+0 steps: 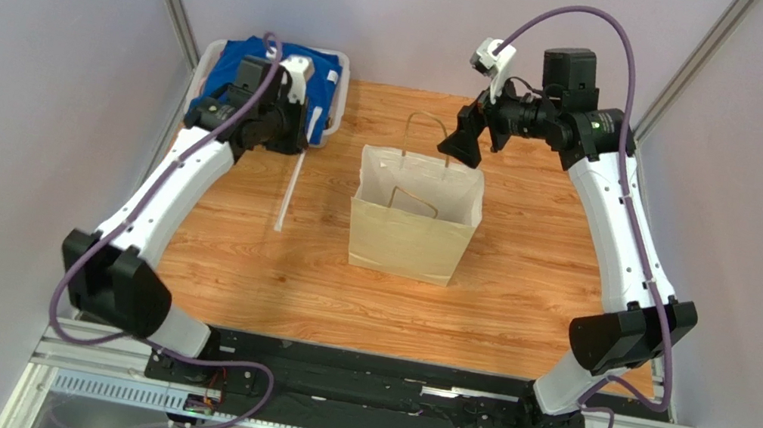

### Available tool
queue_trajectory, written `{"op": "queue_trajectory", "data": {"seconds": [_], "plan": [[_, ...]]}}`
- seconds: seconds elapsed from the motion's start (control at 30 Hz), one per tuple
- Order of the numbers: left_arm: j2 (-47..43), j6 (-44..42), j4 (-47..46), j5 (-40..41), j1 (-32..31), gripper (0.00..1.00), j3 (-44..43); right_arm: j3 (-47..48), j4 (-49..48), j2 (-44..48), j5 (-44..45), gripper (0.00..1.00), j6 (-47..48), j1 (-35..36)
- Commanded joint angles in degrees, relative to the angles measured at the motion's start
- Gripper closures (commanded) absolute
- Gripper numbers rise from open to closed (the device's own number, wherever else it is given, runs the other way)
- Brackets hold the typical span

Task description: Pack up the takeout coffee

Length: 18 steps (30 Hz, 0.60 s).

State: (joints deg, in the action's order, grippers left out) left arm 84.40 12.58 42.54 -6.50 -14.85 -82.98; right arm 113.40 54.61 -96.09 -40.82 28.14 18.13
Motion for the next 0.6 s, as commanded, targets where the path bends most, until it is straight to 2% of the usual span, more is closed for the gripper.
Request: {"op": "queue_trajectory", "data": {"seconds": [0.0, 0.13, 0.3, 0.33, 0.47, 0.57], "plan": [[-7.7, -10.2, -7.7, -9.5, -0.2, 1.0, -6.8, 1.6, -5.2, 4.3, 0.9, 0.0, -7.9, -0.6], [-10.2, -12.5, -21.7, -25.4, -0.6, 1.0, -10.2, -0.1, -7.2, 6.3, 1.7, 0.0, -10.0, -1.0], [-7.1, -17.1, -27.9, -38.0, -5.6, 1.0, -15.9, -0.7, -8.2, 7.3, 3.7, 0.0, -13.4, -2.1], [-6.4, -16.9, -31.4, -41.1, -7.3, 1.0, -16.1, -0.8, -8.2, 7.3, 3.9, 0.0, -14.9, -2.6], [-3.6, -19.6, -34.4, -47.1, -12.7, 1.0, -17.2, -1.6, -8.1, 8.1, 4.0, 0.0, -18.2, -5.6], [-2.8, -24.3, -35.1, -49.5, -17.2, 1.0, -14.8, -3.3, -8.1, 9.2, 3.5, 0.0, -20.0, -7.7]]}}
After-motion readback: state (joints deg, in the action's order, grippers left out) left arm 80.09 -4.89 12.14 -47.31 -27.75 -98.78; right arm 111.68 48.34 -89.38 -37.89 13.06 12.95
